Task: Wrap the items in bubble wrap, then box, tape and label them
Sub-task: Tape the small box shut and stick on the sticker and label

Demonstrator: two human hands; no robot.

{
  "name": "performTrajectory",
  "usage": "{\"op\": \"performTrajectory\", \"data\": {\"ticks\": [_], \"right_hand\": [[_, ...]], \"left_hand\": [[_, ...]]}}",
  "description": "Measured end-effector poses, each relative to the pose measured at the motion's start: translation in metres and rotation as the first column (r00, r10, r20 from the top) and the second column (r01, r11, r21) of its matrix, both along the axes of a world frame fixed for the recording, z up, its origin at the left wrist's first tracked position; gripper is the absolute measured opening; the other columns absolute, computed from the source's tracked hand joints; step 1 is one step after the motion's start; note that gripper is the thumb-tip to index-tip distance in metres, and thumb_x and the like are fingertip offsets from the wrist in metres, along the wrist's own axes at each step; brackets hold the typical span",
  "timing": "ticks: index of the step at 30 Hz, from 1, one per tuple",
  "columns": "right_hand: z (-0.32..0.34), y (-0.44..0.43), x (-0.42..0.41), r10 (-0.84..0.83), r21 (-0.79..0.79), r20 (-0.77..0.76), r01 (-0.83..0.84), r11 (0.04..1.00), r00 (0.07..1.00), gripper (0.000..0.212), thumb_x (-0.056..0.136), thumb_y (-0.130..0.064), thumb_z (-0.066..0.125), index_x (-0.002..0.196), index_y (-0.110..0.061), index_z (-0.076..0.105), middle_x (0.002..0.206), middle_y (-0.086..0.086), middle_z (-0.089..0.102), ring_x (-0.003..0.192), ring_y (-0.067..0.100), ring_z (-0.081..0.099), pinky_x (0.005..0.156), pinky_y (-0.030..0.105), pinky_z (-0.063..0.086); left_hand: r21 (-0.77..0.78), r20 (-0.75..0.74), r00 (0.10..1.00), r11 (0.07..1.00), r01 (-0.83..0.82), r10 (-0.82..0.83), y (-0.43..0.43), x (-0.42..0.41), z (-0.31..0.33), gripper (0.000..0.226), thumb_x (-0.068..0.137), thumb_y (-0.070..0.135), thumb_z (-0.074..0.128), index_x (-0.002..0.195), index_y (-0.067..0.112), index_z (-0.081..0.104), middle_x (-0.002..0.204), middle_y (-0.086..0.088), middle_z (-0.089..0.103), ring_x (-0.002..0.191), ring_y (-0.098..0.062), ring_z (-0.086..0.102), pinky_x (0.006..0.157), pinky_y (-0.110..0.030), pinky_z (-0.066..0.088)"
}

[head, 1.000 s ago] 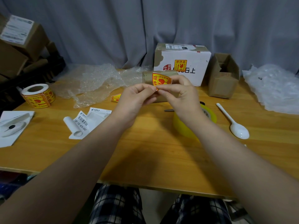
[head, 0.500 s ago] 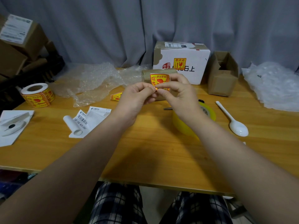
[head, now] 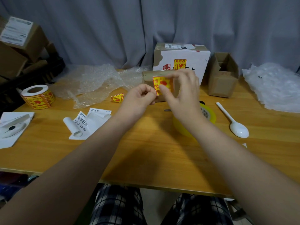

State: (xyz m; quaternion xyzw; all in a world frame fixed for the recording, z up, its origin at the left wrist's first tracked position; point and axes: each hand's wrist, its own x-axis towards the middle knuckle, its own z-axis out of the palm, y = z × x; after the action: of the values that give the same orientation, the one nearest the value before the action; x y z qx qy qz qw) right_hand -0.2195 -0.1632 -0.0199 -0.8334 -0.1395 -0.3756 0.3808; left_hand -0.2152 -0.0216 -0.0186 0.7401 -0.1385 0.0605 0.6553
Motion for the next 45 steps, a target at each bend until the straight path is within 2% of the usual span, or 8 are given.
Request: {"op": "performTrajectory", "data": {"ticks": [4, 10, 17, 21, 25, 27, 36, 45], "right_hand": [[0.014, -0.004, -0.001, 0.241, 0.345, -0.213, -0.158, 0.925, 0.947, 0.027, 0.089, -0.013, 0.065, 0.109, -0.020, 0.049, 0.095, -0.005, 0.063, 0.088, 0.005, 0.062, 0.078, 0.023, 0.052], [0.012, -0.008, -0.002, 0.280, 0.185, -0.277, -0.235, 0.954, 0.919, 0.024, 0.091, -0.007, 0.061, 0.107, -0.023, 0.051, 0.079, -0.013, 0.063, 0.075, -0.011, 0.056, 0.069, 0.005, 0.040], [0.015, -0.009, -0.003, 0.331, 0.049, -0.316, -0.333, 0.942, 0.889, 0.032, 0.091, -0.006, 0.061, 0.110, -0.027, 0.047, 0.079, -0.012, 0.062, 0.081, 0.003, 0.058, 0.078, 0.018, 0.045], [0.011, -0.008, 0.003, 0.275, -0.034, -0.262, -0.294, 0.955, 0.925, 0.031, 0.086, -0.013, 0.067, 0.105, -0.030, 0.050, 0.084, -0.016, 0.061, 0.098, 0.019, 0.056, 0.092, 0.047, 0.044], [0.006, -0.004, 0.004, 0.035, -0.049, -0.007, -0.035, 0.998, 0.999, 0.022, 0.078, -0.025, 0.075, 0.090, -0.018, 0.058, 0.098, -0.006, 0.048, 0.096, 0.010, 0.043, 0.085, 0.019, 0.035], [0.005, -0.002, 0.003, 0.096, 0.044, -0.022, -0.095, 0.995, 0.995, 0.015, 0.079, -0.019, 0.075, 0.082, -0.014, 0.061, 0.088, -0.004, 0.054, 0.082, 0.007, 0.048, 0.073, 0.010, 0.037], [0.001, -0.003, -0.004, 0.391, 0.312, -0.131, -0.337, 0.888, 0.911, 0.020, 0.088, -0.006, 0.064, 0.104, -0.018, 0.069, 0.096, -0.004, 0.071, 0.096, 0.015, 0.068, 0.088, 0.040, 0.055], [0.007, 0.000, -0.006, 0.446, 0.348, -0.172, -0.370, 0.861, 0.878, 0.024, 0.088, 0.002, 0.062, 0.095, -0.020, 0.067, 0.088, -0.006, 0.069, 0.087, 0.010, 0.068, 0.085, 0.032, 0.056]], "left_hand": [[0.138, 0.046, 0.995, 0.987, 0.075, -0.083, 0.001, -0.005, 0.000, 0.021, 0.090, 0.003, 0.056, 0.075, 0.017, 0.058, 0.082, -0.004, 0.059, 0.080, -0.016, 0.053, 0.078, -0.030, 0.046], [0.036, 0.009, 1.000, 0.999, -0.001, 0.001, 0.003, -0.003, 0.011, 0.016, 0.095, 0.017, 0.053, 0.085, 0.009, 0.063, 0.080, -0.006, 0.063, 0.071, -0.012, 0.058, 0.062, -0.019, 0.049], [0.210, -0.063, 0.997, 0.976, 0.050, -0.037, 0.015, 0.004, 0.018, 0.013, 0.090, 0.015, 0.060, 0.080, 0.010, 0.067, 0.069, 0.001, 0.067, 0.063, -0.016, 0.055, 0.065, -0.034, 0.045], [0.124, -0.166, 0.983, 0.988, 0.096, -0.075, 0.014, 0.004, 0.020, 0.017, 0.091, 0.008, 0.055, 0.077, 0.009, 0.064, 0.061, 0.004, 0.063, 0.053, -0.008, 0.053, 0.053, -0.019, 0.045], [-0.133, -0.214, 0.971, 0.988, 0.077, -0.105, 0.008, 0.001, 0.016, 0.018, 0.094, 0.006, 0.052, 0.077, 0.006, 0.061, 0.058, 0.003, 0.060, 0.050, -0.004, 0.053, 0.048, -0.014, 0.045], [-0.254, -0.202, 0.971, 0.965, 0.071, -0.125, 0.004, 0.000, 0.012, 0.019, 0.095, 0.005, 0.050, 0.078, 0.005, 0.060, 0.057, 0.004, 0.060, 0.051, -0.004, 0.053, 0.051, -0.014, 0.047], [-0.360, -0.155, 0.978, 0.930, 0.073, -0.137, 0.001, -0.004, 0.010, 0.012, 0.093, 0.005, 0.055, 0.085, 0.002, 0.064, 0.065, -0.002, 0.066, 0.062, -0.007, 0.063, 0.062, -0.017, 0.053], [-0.338, -0.186, 0.975, 0.940, 0.053, -0.122, 0.004, -0.008, 0.017, 0.012, 0.091, 0.008, 0.058, 0.083, 0.003, 0.066, 0.069, -0.005, 0.069, 0.065, -0.011, 0.066, 0.067, -0.020, 0.057]]}}
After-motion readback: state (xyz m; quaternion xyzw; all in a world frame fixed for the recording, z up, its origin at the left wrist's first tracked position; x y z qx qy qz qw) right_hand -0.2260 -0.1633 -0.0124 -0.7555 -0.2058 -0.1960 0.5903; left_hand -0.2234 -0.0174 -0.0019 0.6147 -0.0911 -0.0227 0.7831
